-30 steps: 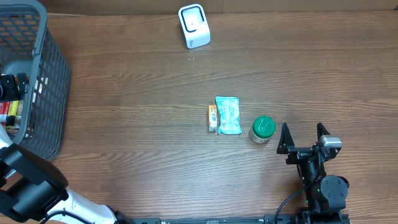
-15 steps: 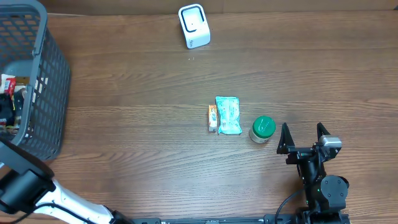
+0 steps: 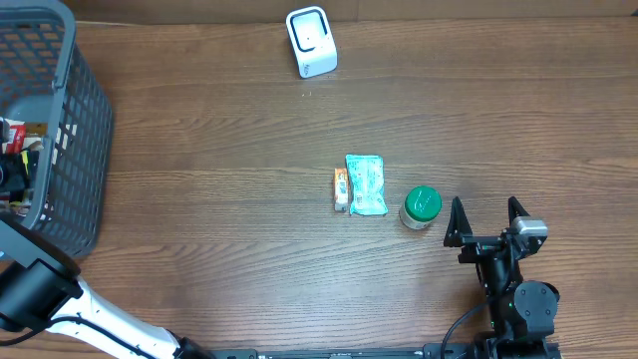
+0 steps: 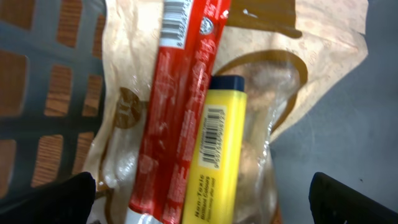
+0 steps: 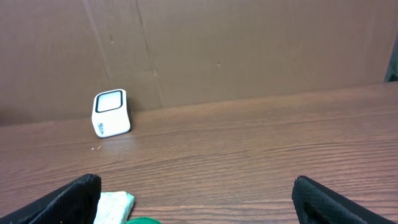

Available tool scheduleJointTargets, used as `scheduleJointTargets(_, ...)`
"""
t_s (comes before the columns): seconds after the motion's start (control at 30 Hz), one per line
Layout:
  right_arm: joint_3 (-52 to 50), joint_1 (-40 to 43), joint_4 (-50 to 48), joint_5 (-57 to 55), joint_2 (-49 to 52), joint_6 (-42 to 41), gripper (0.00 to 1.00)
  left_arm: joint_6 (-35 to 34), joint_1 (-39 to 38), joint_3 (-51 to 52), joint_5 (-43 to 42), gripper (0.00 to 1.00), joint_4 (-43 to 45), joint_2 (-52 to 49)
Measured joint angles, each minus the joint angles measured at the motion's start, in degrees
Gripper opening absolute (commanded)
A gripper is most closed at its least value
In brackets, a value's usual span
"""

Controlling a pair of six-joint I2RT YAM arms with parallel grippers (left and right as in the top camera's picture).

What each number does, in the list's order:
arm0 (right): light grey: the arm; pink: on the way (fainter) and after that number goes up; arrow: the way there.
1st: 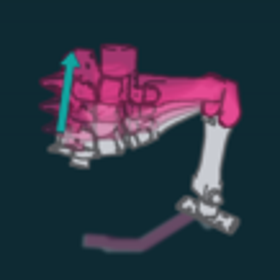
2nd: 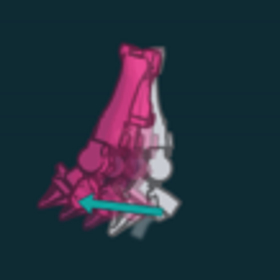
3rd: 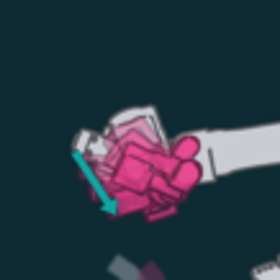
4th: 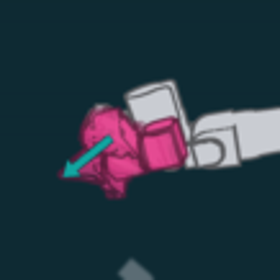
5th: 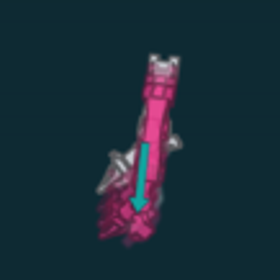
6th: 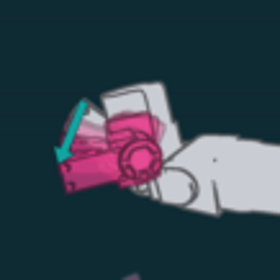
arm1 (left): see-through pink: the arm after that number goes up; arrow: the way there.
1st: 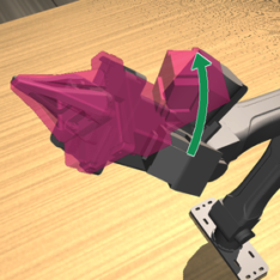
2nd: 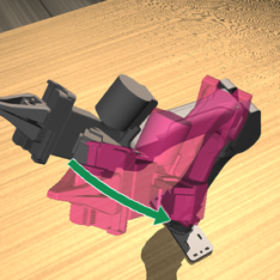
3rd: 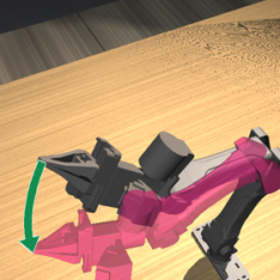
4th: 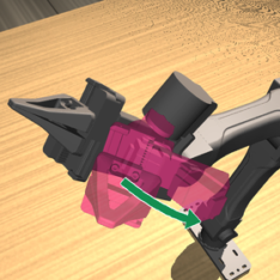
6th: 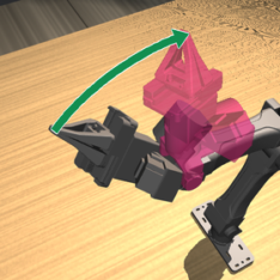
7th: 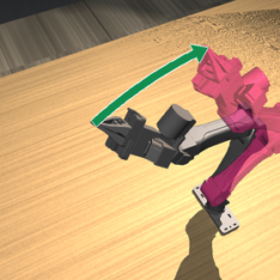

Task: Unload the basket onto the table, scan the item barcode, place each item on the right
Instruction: 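Lower the left gripper into the basket and grasp the red and yellow bundle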

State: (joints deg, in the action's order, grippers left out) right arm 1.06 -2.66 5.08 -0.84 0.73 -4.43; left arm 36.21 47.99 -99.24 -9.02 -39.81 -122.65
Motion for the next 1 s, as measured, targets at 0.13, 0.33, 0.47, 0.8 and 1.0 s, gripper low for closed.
scheduleJointTargets(0.13,0.0,0.0,0.0,0.0,0.0,0.0,1.00,0.0,0.0,0.0,0.0,1.00,2.0,0.0)
scheduleJointTargets(0.33,0.0,0.0,0.0,0.0,0.0,0.0,1.00,0.0,-0.2,0.0,-0.2,1.00,3.8,-2.3)
scheduleJointTargets(0.47,0.0,0.0,0.0,0.0,0.0,0.0,1.00,-0.2,-0.4,-0.1,-1.8,0.99,4.1,-5.6)
scheduleJointTargets(0.8,0.0,0.0,0.0,0.0,0.0,0.0,1.00,-0.5,-0.6,-1.4,-3.4,0.63,1.9,-6.4)
scheduleJointTargets(1.0,0.0,0.0,0.0,0.0,0.0,0.0,1.00,-0.3,-1.0,-1.4,-3.0,0.42,1.1,-6.3)
